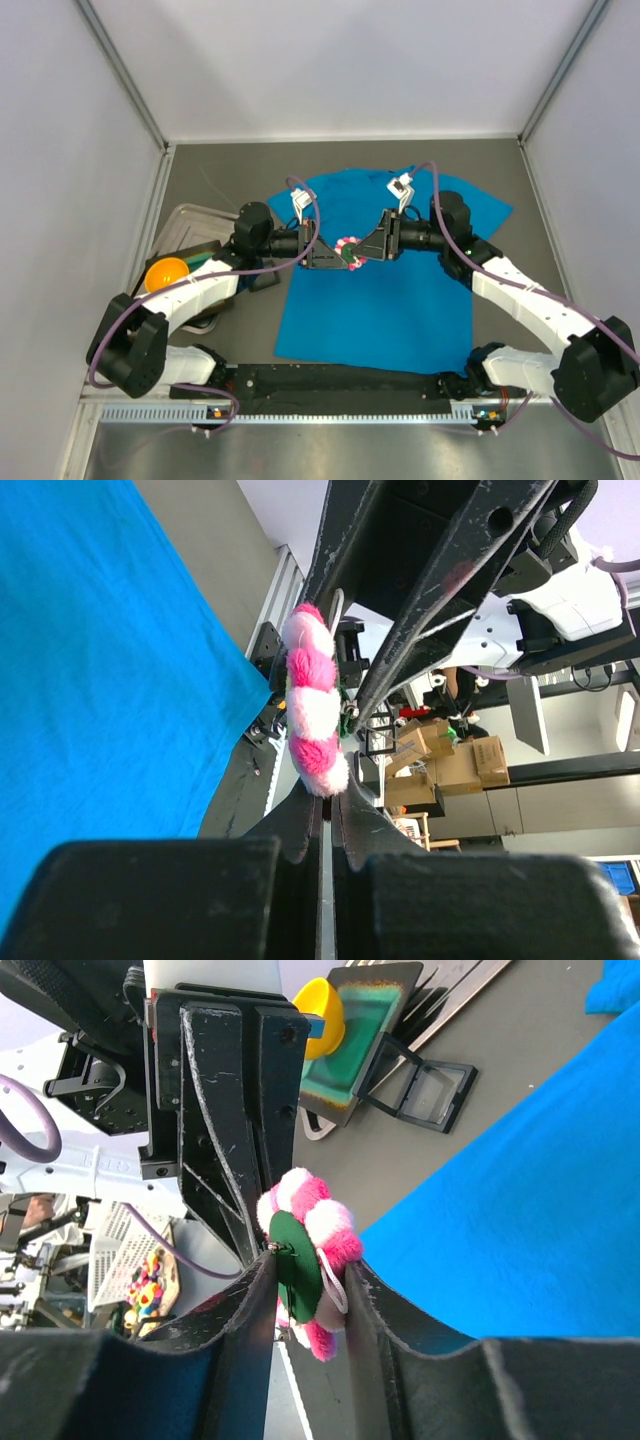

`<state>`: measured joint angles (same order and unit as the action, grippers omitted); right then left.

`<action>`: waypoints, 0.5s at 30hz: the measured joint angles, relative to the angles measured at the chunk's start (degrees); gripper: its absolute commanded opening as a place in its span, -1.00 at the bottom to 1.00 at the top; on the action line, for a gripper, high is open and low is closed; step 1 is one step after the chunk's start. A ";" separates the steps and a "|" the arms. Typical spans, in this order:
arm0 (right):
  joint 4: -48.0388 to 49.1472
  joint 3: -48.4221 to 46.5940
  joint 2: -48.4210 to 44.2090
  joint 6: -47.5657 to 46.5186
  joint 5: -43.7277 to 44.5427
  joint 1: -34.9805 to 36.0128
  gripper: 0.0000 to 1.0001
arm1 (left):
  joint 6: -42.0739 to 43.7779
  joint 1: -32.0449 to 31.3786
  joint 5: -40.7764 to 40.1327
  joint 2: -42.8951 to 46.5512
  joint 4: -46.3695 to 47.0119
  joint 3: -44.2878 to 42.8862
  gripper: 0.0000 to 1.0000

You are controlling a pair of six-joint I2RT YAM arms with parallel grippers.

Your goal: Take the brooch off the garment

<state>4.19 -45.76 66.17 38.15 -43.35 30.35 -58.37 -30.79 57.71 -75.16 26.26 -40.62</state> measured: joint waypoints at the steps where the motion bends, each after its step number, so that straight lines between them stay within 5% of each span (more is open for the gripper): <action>1: 0.15 0.00 0.00 0.00 -0.04 0.00 -0.47 | 0.00 0.00 0.11 0.00 0.09 0.00 -1.00; 8: 0.50 0.00 0.00 0.04 -0.48 -0.07 -0.53 | 0.00 0.00 0.66 0.00 0.26 0.00 -1.00; 15: 2.34 0.83 -0.11 1.14 -1.84 -0.52 -0.99 | 0.02 0.04 1.36 0.00 0.26 0.00 -1.00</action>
<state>6.52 -44.93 66.06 39.29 -45.19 29.82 -58.35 -30.74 59.07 -75.16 26.52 -40.62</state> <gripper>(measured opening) 0.222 0.024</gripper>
